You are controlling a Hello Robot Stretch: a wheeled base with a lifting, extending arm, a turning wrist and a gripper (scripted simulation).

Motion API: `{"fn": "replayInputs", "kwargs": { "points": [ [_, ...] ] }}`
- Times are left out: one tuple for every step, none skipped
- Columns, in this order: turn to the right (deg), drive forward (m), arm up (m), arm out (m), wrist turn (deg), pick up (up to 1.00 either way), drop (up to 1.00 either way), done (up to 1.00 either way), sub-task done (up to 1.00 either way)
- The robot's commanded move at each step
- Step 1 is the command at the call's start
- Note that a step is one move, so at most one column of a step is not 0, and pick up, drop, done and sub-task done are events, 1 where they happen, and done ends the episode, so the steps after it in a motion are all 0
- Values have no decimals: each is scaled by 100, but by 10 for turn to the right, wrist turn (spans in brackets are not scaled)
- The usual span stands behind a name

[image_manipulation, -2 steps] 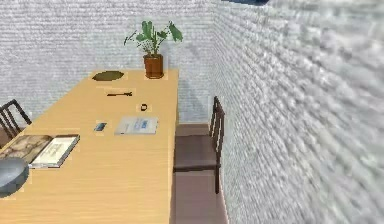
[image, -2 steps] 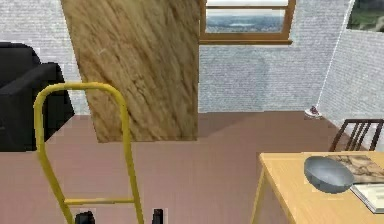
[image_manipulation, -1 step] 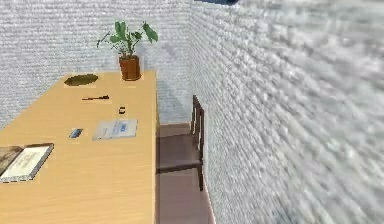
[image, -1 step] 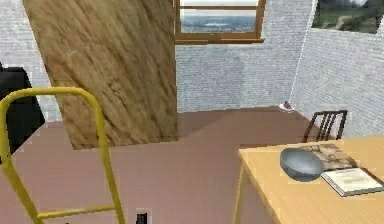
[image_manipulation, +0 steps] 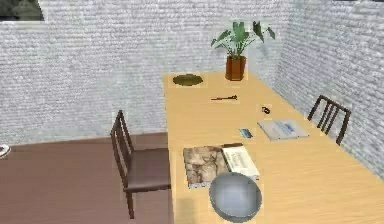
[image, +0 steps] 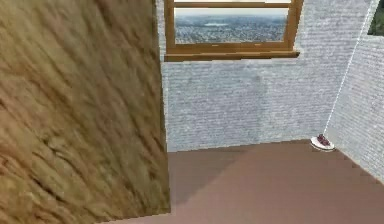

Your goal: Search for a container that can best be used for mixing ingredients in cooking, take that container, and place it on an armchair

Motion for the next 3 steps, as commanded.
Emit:
{"fn": "replayInputs", "kwargs": {
  "points": [
    [300,0,0,0,0,0,0,0,0],
    [0,20,0,0,0,0,0,0,0],
    [300,0,0,0,0,0,0,0,0]
  ]
}}
